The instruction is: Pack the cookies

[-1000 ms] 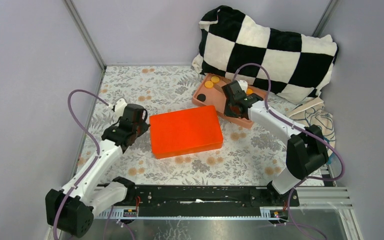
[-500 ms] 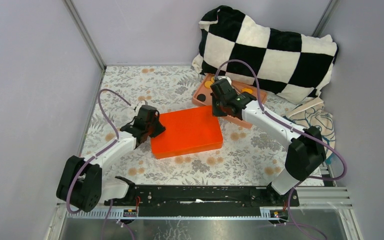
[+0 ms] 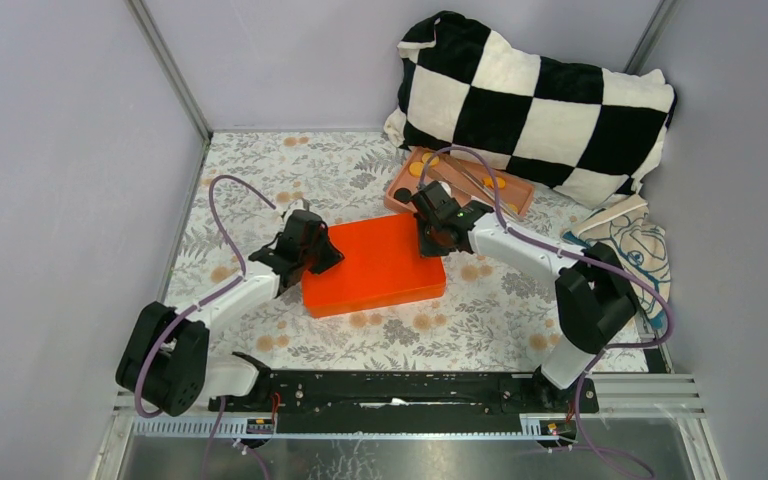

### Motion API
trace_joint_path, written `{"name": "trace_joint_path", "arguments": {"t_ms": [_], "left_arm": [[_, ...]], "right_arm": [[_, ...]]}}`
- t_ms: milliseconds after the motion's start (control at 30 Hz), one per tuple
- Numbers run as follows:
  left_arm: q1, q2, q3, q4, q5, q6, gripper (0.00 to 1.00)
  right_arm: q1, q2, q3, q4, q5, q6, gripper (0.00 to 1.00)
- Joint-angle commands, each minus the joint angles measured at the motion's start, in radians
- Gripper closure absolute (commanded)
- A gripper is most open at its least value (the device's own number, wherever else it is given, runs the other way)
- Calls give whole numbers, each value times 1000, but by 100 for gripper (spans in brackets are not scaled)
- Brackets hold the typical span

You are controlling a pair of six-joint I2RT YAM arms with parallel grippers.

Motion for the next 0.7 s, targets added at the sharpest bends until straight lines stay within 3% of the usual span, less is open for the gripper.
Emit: {"name": "trace_joint_path", "arguments": {"t_ms": [0, 267, 667], "left_arm": [[-31, 11, 7, -82, -17, 32, 100], [-81, -139, 96, -201, -163, 90, 100], [-86, -197, 104, -230, -174, 89, 100]], "right_arm": [[6, -62, -9, -19, 36, -4, 78], [10, -221, 80, 5, 77, -51, 67], [11, -338, 39, -38, 197, -67, 62]]}}
